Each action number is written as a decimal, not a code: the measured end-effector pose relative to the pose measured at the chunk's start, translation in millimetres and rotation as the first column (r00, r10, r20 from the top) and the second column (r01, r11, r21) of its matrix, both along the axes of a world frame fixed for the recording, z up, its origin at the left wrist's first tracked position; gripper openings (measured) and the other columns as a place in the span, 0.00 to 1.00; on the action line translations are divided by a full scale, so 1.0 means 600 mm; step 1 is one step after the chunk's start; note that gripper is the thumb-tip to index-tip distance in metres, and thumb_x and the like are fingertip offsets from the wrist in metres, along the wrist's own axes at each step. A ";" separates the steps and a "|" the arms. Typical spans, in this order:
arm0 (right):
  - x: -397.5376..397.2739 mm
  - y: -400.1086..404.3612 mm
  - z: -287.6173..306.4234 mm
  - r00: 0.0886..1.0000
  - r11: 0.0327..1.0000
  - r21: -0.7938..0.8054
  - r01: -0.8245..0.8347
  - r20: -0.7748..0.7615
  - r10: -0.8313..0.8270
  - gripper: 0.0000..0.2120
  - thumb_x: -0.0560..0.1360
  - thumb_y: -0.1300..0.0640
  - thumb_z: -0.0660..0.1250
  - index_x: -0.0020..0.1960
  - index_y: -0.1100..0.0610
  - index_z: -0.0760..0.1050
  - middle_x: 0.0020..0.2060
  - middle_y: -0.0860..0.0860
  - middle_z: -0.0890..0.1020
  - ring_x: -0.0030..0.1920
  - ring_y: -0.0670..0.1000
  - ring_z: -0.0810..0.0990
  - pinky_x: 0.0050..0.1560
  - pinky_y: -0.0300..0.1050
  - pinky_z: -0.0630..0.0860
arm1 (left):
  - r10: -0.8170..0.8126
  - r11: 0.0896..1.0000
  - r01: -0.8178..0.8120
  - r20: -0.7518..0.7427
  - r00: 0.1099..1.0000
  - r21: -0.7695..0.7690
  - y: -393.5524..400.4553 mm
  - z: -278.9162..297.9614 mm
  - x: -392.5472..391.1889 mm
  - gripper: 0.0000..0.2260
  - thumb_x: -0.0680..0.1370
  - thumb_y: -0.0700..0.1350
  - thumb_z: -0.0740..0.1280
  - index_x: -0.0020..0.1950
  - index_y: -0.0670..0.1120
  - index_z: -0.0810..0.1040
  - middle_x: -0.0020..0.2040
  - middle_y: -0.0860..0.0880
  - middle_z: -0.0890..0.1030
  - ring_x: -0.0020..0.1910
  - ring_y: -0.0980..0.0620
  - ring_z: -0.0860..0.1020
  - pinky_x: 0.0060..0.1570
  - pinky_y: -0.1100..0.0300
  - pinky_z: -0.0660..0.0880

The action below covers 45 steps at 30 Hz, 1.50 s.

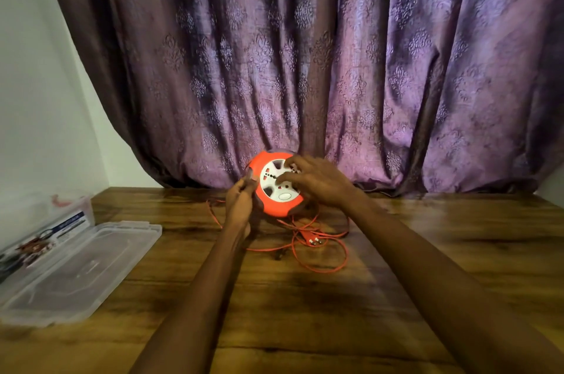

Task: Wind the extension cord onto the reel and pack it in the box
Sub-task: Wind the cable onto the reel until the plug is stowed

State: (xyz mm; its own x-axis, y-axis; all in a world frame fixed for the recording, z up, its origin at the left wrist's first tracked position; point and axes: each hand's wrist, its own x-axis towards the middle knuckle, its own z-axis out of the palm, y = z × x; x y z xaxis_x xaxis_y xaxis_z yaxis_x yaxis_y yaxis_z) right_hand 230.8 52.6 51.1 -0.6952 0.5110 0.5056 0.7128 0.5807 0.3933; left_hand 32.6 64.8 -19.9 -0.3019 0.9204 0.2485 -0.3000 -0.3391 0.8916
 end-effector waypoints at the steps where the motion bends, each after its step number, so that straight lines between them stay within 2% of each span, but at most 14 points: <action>1: -0.003 -0.005 0.003 0.997 1.000 0.021 0.009 0.070 -0.011 0.22 0.71 0.51 0.69 0.64 0.39 0.73 0.68 0.50 0.73 0.63 0.56 0.74 0.54 0.50 0.72 | -0.014 1.000 0.014 -0.006 1.000 -0.008 -0.002 0.003 -0.003 0.14 0.79 0.41 0.67 0.61 0.34 0.77 0.24 0.56 0.75 0.21 0.60 0.68 0.22 0.67 0.67; 6: -0.012 -0.024 0.011 0.956 0.993 0.098 0.062 0.281 -0.087 0.22 0.75 0.48 0.52 0.67 0.35 0.68 0.69 0.54 0.72 0.65 0.58 0.73 0.54 0.51 0.70 | -0.108 0.994 0.108 -0.068 0.992 -0.013 -0.014 0.003 -0.006 0.06 0.78 0.46 0.68 0.47 0.44 0.82 0.27 0.48 0.72 0.19 0.57 0.68 0.20 0.67 0.63; 10: -0.019 -0.023 0.014 0.937 0.988 0.085 0.131 0.315 -0.151 0.23 0.74 0.49 0.66 0.67 0.34 0.69 0.65 0.54 0.75 0.62 0.59 0.73 0.54 0.55 0.68 | -0.119 0.993 0.120 -0.056 0.991 0.005 -0.018 0.002 0.010 0.08 0.79 0.46 0.68 0.41 0.49 0.83 0.26 0.51 0.74 0.23 0.55 0.68 0.28 0.61 0.66; 19: -0.040 -0.031 0.001 0.864 0.906 -0.173 0.386 -0.275 -0.421 0.31 0.70 0.35 0.65 0.71 0.36 0.64 0.57 0.54 0.82 0.60 0.59 0.77 0.59 0.53 0.69 | -0.071 0.992 0.065 0.050 0.996 0.108 -0.022 -0.003 0.055 0.04 0.81 0.42 0.65 0.53 0.47 0.79 0.31 0.52 0.79 0.27 0.58 0.72 0.27 0.63 0.72; 22: -0.060 -0.036 -0.007 0.616 0.826 -0.475 0.302 -0.564 -0.550 0.30 0.67 0.34 0.69 0.67 0.41 0.69 0.57 0.55 0.81 0.58 0.60 0.79 0.58 0.51 0.73 | 0.049 0.988 -0.042 -0.043 0.998 0.146 -0.023 -0.006 0.069 0.10 0.78 0.41 0.68 0.60 0.47 0.79 0.50 0.45 0.80 0.44 0.53 0.77 0.46 0.58 0.77; 24: -0.071 -0.029 -0.010 0.310 0.748 -0.664 0.003 -0.711 -0.632 0.29 0.64 0.33 0.70 0.58 0.50 0.77 0.52 0.56 0.84 0.49 0.58 0.83 0.50 0.50 0.79 | 0.117 0.984 -0.099 -0.119 0.986 0.146 -0.022 -0.014 0.075 0.16 0.78 0.40 0.69 0.65 0.42 0.76 0.59 0.45 0.77 0.53 0.55 0.77 0.57 0.65 0.74; 27: -0.079 -0.021 -0.022 -0.150 0.625 -0.560 -0.543 -0.668 -0.729 0.21 0.69 0.41 0.74 0.45 0.60 0.77 0.37 0.62 0.84 0.18 0.48 0.72 0.20 0.36 0.66 | 0.180 0.974 -0.147 -0.201 0.963 0.171 -0.024 -0.022 0.078 0.16 0.78 0.40 0.69 0.65 0.42 0.75 0.55 0.48 0.74 0.51 0.59 0.75 0.53 0.74 0.70; 29: -0.079 -0.020 -0.032 -0.198 0.622 -0.515 -0.590 -0.654 -0.730 0.20 0.71 0.43 0.74 0.44 0.61 0.76 0.33 0.62 0.83 0.15 0.45 0.65 0.20 0.33 0.60 | 0.166 0.976 -0.133 -0.193 0.967 0.170 -0.020 -0.026 0.075 0.15 0.78 0.40 0.69 0.64 0.44 0.76 0.55 0.48 0.76 0.50 0.59 0.76 0.52 0.74 0.70; 31: -0.070 -0.016 -0.039 -0.088 0.645 -0.540 -0.540 -0.726 -0.682 0.17 0.74 0.44 0.71 0.41 0.58 0.76 0.31 0.58 0.84 0.16 0.45 0.64 0.21 0.36 0.61 | 0.117 0.986 -0.097 -0.147 0.982 0.136 -0.016 -0.026 0.065 0.09 0.78 0.41 0.69 0.58 0.49 0.79 0.54 0.47 0.80 0.52 0.54 0.76 0.54 0.67 0.73; 34: -0.044 -0.005 -0.045 0.313 0.763 -0.615 -0.199 -0.778 -0.545 0.16 0.74 0.40 0.67 0.41 0.54 0.78 0.32 0.51 0.85 0.25 0.49 0.78 0.34 0.48 0.77 | 0.045 0.998 -0.044 -0.026 0.999 0.053 -0.001 -0.027 0.037 0.16 0.76 0.51 0.71 0.61 0.45 0.79 0.59 0.35 0.80 0.53 0.44 0.77 0.55 0.41 0.76; 36: -0.023 -0.003 -0.044 0.641 0.897 -0.427 0.111 -0.659 -0.393 0.10 0.74 0.43 0.66 0.48 0.47 0.79 0.44 0.48 0.85 0.43 0.53 0.83 0.44 0.51 0.79 | 0.001 1.000 -0.002 0.039 0.999 0.029 -0.008 -0.014 0.021 0.14 0.78 0.46 0.69 0.62 0.42 0.78 0.45 0.43 0.85 0.38 0.49 0.79 0.39 0.50 0.80; 38: -0.007 -0.002 -0.039 0.889 0.985 -0.148 0.093 -0.432 -0.149 0.11 0.75 0.49 0.63 0.55 0.44 0.79 0.54 0.49 0.79 0.53 0.55 0.78 0.48 0.51 0.78 | -0.055 0.999 0.055 0.046 0.997 0.003 -0.008 -0.008 0.006 0.07 0.79 0.41 0.67 0.57 0.44 0.79 0.34 0.51 0.83 0.27 0.56 0.78 0.25 0.64 0.74; 41: 0.002 -0.005 -0.020 0.999 0.999 0.031 -0.009 -0.046 0.010 0.19 0.72 0.44 0.57 0.61 0.40 0.76 0.61 0.51 0.76 0.56 0.55 0.76 0.49 0.49 0.73 | -0.105 0.994 0.106 0.050 0.993 -0.029 -0.003 -0.008 -0.009 0.13 0.76 0.47 0.71 0.58 0.43 0.81 0.47 0.42 0.84 0.39 0.46 0.80 0.32 0.60 0.76; 45: -0.002 -0.014 0.003 0.959 0.996 0.085 0.042 0.277 -0.064 0.21 0.76 0.49 0.54 0.67 0.35 0.70 0.69 0.53 0.72 0.64 0.57 0.73 0.53 0.50 0.69 | -0.156 0.986 0.158 0.025 0.987 -0.061 -0.009 -0.005 -0.012 0.17 0.73 0.52 0.73 0.58 0.44 0.82 0.51 0.34 0.80 0.41 0.44 0.74 0.39 0.53 0.74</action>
